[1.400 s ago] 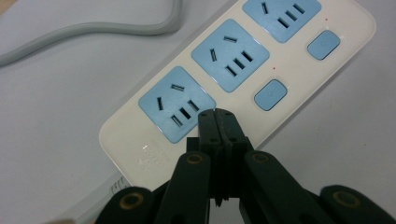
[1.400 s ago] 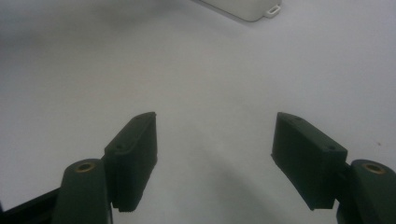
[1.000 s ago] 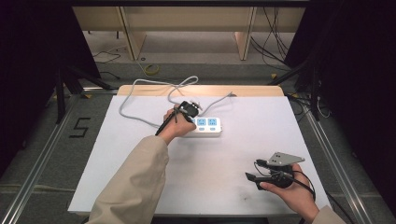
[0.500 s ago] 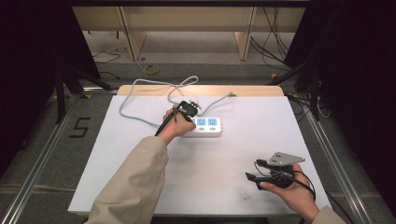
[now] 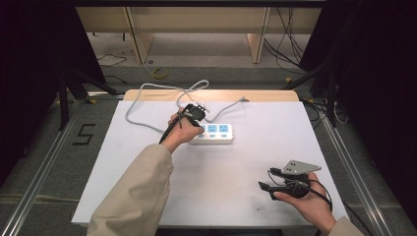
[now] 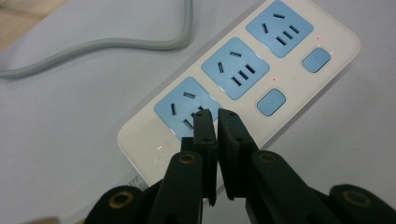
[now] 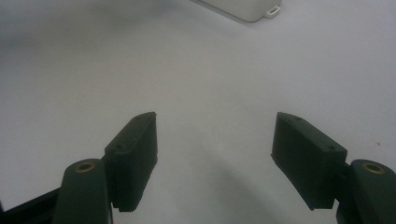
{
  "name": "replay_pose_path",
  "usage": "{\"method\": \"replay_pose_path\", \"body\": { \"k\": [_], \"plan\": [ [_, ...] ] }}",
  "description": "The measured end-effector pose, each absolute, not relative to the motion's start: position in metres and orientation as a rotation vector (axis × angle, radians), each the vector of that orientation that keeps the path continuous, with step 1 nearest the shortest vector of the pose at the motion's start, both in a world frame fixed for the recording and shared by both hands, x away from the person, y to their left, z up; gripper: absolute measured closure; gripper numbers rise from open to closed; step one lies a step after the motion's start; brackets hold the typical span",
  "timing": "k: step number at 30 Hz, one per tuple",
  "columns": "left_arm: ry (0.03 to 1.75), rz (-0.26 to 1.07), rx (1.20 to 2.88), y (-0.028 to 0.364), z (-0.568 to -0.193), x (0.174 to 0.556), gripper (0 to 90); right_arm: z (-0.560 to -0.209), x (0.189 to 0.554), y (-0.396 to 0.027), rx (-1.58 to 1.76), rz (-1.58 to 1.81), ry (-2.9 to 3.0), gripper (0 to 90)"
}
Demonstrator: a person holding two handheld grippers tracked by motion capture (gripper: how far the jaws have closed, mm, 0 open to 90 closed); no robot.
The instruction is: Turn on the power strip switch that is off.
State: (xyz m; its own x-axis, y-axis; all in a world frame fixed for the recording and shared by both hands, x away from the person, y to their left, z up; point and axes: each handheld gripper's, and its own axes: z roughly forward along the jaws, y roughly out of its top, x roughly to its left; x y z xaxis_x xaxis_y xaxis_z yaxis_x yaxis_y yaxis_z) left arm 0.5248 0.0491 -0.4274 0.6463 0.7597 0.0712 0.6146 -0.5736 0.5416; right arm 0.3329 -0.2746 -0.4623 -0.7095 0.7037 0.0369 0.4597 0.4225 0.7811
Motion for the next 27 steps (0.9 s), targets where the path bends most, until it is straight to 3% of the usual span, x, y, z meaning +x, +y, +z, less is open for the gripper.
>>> {"method": "replay_pose_path", "body": {
  "k": [9, 17, 27],
  "plan": [
    [1.084, 0.386, 2.336, 0.064, -0.421, 0.519, 81.0, -0.463, 0.334, -0.275, 1.014, 1.166, 2.383, 31.7],
    [1.057, 0.391, 2.309, 0.079, -0.415, 0.508, 62.4, -0.463, 0.334, -0.275, 1.02, 1.165, 2.382, 31.7],
    [1.012, 0.387, 2.244, 0.097, -0.412, 0.488, 47.6, -0.463, 0.335, -0.276, 1.024, 1.163, 2.379, 31.7]
  ]
}}
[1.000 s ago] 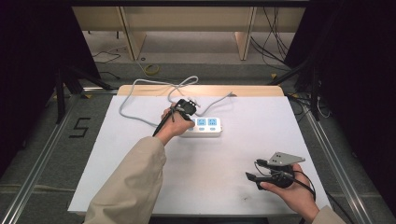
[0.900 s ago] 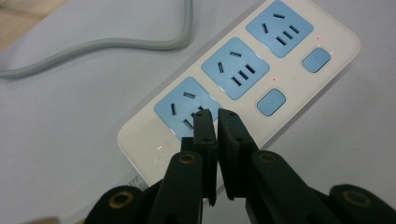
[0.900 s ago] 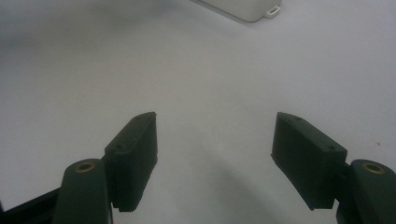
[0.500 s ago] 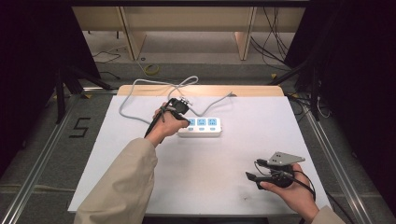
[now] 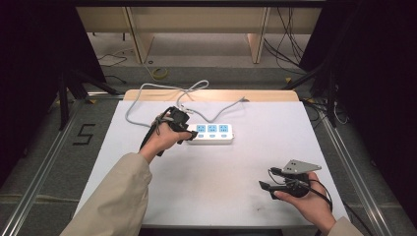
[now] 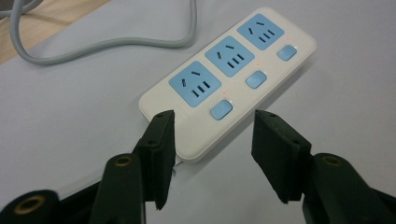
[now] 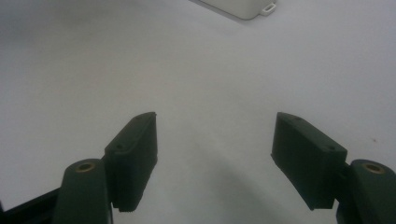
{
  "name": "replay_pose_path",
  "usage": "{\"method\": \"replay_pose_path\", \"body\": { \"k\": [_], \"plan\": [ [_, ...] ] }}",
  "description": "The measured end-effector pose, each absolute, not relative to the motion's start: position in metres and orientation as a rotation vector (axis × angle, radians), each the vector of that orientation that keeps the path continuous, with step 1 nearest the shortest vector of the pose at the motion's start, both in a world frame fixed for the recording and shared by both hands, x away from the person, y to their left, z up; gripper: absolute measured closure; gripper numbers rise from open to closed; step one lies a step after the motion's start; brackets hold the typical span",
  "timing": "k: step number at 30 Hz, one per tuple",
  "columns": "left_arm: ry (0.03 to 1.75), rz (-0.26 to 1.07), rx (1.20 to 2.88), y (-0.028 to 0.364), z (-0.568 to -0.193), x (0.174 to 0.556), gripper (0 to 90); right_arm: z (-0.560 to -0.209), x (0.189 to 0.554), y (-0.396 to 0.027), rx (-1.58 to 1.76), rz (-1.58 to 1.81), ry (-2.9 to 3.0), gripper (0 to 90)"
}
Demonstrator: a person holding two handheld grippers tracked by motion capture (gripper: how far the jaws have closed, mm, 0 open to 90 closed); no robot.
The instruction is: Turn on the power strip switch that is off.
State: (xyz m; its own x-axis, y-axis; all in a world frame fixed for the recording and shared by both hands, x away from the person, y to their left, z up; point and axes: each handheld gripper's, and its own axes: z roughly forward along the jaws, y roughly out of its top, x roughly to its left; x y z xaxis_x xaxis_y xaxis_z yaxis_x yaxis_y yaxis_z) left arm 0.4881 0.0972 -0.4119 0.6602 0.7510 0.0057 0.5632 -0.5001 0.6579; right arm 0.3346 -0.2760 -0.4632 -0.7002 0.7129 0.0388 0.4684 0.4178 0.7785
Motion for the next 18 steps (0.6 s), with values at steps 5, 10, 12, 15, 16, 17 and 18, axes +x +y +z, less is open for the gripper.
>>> {"method": "replay_pose_path", "body": {
  "k": [5, 10, 12, 15, 16, 17, 18],
  "plan": [
    [0.991, 0.348, 2.234, 0.105, -0.416, 0.477, 42.4, -0.463, 0.335, -0.276, 1.026, 1.165, 2.377, 31.7],
    [0.98, 0.36, 2.215, 0.113, -0.421, 0.466, 38.3, -0.463, 0.335, -0.276, 1.028, 1.167, 2.375, 31.7],
    [0.965, 0.358, 2.203, 0.117, -0.424, 0.462, 35.6, -0.463, 0.335, -0.277, 1.029, 1.167, 2.375, 31.7],
    [0.949, 0.365, 2.193, 0.122, -0.426, 0.454, 34.1, -0.463, 0.335, -0.277, 1.036, 1.167, 2.373, 31.7],
    [0.942, 0.365, 2.188, 0.124, -0.426, 0.452, 33.9, -0.463, 0.335, -0.277, 1.038, 1.168, 2.373, 31.7],
    [0.938, 0.37, 2.179, 0.125, -0.426, 0.449, 33.6, -0.463, 0.335, -0.277, 1.04, 1.167, 2.374, 31.7],
    [0.933, 0.366, 2.175, 0.127, -0.427, 0.446, 33.5, -0.464, 0.336, -0.277, 1.04, 1.169, 2.372, 31.6]
  ]
}}
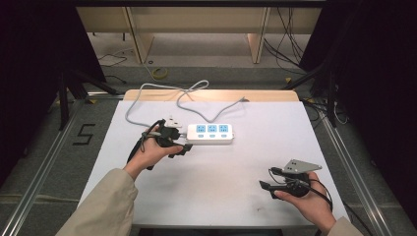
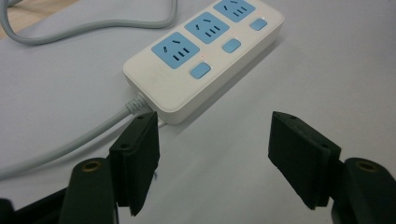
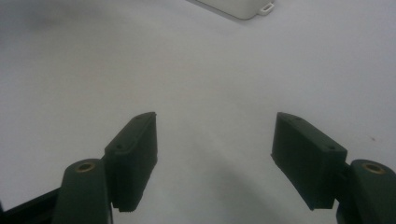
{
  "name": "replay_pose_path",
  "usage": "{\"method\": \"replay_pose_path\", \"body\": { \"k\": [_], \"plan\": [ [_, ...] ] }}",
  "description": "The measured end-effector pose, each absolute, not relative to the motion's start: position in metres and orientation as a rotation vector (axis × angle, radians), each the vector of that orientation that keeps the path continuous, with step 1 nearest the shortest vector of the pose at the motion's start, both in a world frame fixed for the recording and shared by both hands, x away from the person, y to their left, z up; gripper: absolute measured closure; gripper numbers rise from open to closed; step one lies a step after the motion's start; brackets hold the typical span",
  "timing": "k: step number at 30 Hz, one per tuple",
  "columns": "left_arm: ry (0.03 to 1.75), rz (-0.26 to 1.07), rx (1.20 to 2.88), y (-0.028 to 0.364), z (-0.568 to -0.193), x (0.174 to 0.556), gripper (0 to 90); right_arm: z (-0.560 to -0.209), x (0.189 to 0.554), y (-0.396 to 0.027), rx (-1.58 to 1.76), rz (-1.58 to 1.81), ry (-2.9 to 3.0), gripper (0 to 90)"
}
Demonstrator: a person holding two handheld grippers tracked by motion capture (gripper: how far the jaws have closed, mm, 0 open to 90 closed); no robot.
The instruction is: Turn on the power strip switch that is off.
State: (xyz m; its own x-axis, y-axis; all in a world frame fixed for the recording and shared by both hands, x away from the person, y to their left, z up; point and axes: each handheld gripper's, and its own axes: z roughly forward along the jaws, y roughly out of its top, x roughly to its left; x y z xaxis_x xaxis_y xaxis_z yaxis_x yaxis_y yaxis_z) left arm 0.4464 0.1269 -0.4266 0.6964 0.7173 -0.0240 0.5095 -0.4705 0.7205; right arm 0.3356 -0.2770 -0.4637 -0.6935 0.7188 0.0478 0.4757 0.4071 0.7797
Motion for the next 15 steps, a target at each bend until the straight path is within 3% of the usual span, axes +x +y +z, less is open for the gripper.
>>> {"method": "replay_pose_path", "body": {
  "k": [4, 15],
  "plan": [
    [0.91, 0.311, 2.133, 0.132, -0.426, 0.435, 31.5, -0.463, 0.336, -0.278, 1.039, 1.17, 2.371, 31.6],
    [0.851, 0.394, 2.123, 0.141, -0.437, 0.403, 28.8, -0.463, 0.336, -0.278, 1.037, 1.176, 2.37, 31.2]
  ]
}}
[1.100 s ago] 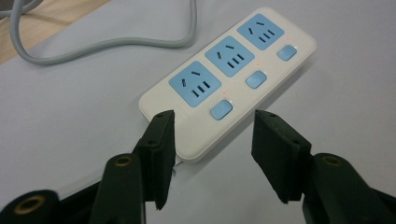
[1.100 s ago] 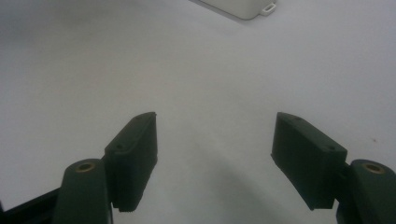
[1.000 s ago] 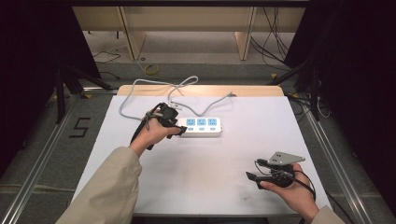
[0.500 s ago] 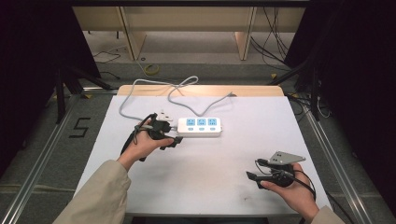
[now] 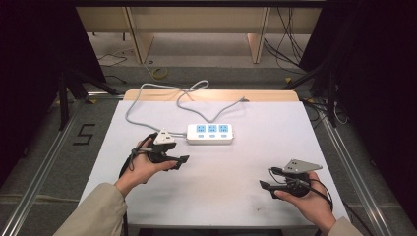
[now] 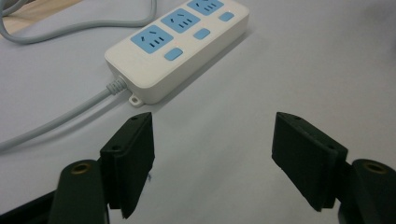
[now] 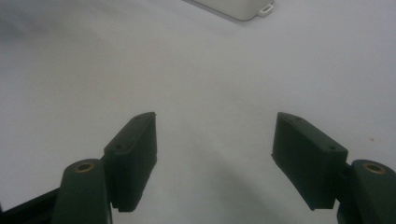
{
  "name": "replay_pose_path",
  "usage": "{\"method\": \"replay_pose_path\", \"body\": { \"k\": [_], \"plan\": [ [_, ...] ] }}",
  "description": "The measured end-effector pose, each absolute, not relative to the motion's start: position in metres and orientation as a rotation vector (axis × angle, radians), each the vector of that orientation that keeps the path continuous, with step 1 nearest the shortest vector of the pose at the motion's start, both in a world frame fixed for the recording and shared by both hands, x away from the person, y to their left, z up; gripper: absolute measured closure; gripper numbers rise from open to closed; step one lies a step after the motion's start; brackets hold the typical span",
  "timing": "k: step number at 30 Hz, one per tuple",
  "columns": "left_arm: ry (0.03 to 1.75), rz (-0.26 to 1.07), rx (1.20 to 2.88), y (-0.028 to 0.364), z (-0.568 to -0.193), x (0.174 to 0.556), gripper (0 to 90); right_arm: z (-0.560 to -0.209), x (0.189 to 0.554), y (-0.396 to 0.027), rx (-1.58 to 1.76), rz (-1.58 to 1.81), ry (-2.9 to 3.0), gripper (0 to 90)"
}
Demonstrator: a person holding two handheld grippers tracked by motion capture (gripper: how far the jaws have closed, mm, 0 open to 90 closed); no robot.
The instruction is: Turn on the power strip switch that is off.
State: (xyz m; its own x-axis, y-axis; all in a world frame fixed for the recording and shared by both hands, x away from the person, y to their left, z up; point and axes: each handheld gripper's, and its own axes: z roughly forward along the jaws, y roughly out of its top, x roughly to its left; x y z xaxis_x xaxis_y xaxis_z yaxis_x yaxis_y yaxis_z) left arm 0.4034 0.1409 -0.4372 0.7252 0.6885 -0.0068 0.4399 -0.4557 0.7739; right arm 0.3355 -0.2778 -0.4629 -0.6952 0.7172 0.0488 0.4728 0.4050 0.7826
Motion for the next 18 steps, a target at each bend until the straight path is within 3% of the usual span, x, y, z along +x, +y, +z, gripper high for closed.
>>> {"method": "replay_pose_path", "body": {
  "k": [5, 18],
  "plan": [
    [0.831, 0.359, 2.088, 0.147, -0.443, 0.392, 26.4, -0.463, 0.336, -0.278, 1.035, 1.182, 2.371, 31.0],
    [0.848, 0.422, 2.132, 0.172, -0.458, 0.362, 23.2, -0.462, 0.336, -0.278, 1.033, 1.202, 2.369, 30.0]
  ]
}}
